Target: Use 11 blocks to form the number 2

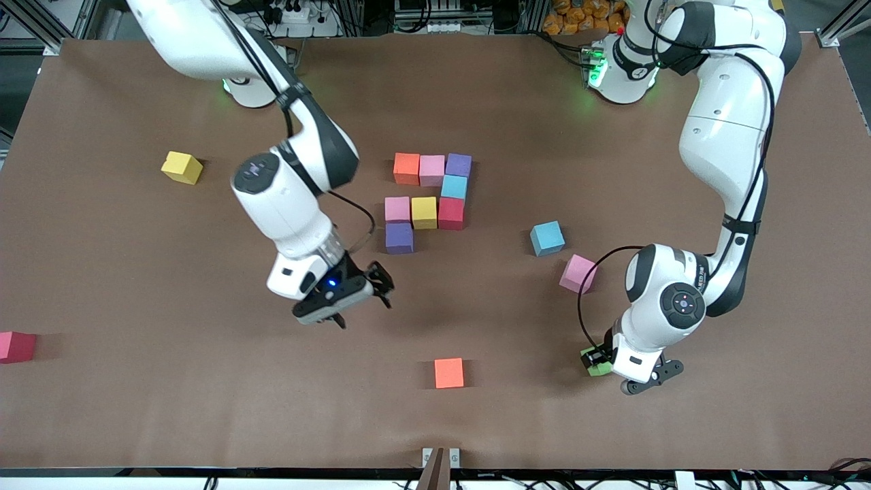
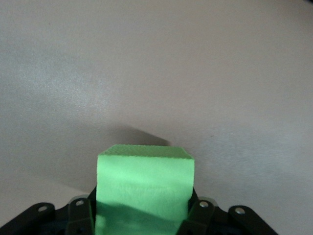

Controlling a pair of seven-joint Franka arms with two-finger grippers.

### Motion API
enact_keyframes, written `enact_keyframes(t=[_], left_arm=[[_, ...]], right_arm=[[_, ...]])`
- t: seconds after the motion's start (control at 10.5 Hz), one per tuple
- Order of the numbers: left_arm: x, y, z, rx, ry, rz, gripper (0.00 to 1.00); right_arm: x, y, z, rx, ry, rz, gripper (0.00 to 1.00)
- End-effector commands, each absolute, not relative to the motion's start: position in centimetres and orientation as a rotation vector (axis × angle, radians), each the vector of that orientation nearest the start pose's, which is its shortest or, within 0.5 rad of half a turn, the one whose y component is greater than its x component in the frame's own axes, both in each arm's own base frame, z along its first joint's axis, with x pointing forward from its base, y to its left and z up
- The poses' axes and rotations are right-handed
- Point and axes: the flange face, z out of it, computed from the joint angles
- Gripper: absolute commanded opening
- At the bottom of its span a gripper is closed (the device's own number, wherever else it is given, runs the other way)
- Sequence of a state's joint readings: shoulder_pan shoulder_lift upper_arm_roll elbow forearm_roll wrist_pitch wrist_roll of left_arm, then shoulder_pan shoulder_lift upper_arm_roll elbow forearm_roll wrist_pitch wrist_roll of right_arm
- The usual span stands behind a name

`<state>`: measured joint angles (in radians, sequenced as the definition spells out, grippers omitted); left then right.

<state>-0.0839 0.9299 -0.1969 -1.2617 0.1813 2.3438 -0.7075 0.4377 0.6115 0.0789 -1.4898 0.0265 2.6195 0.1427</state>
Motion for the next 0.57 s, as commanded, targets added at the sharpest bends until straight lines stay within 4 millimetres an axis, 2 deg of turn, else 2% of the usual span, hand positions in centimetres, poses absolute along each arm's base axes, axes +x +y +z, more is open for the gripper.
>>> enact_keyframes(t=[0.0,0.1,0.38,0.48], left_arm=[[74.0,-18.8,25.6,-3.146,-0.719,-0.17,0.0],[73.5,-20.2,26.2,-3.15,-0.729,-0.143,0.0],[72.6,-22.2,27.3,-3.136,-0.792,-0.102,0.0],[72.6,-22.3,27.8,-3.136,-0.814,-0.104,0.0]], right_arm=[[67.6,36.6,36.6,-2.812,-0.407,-0.712,1.0],[68.1,36.8,35.8,-2.808,-0.364,-0.735,1.0],[69.4,37.5,34.2,-2.79,-0.34,-0.831,1.0],[69.5,37.2,34.5,-2.796,-0.341,-0.828,1.0]])
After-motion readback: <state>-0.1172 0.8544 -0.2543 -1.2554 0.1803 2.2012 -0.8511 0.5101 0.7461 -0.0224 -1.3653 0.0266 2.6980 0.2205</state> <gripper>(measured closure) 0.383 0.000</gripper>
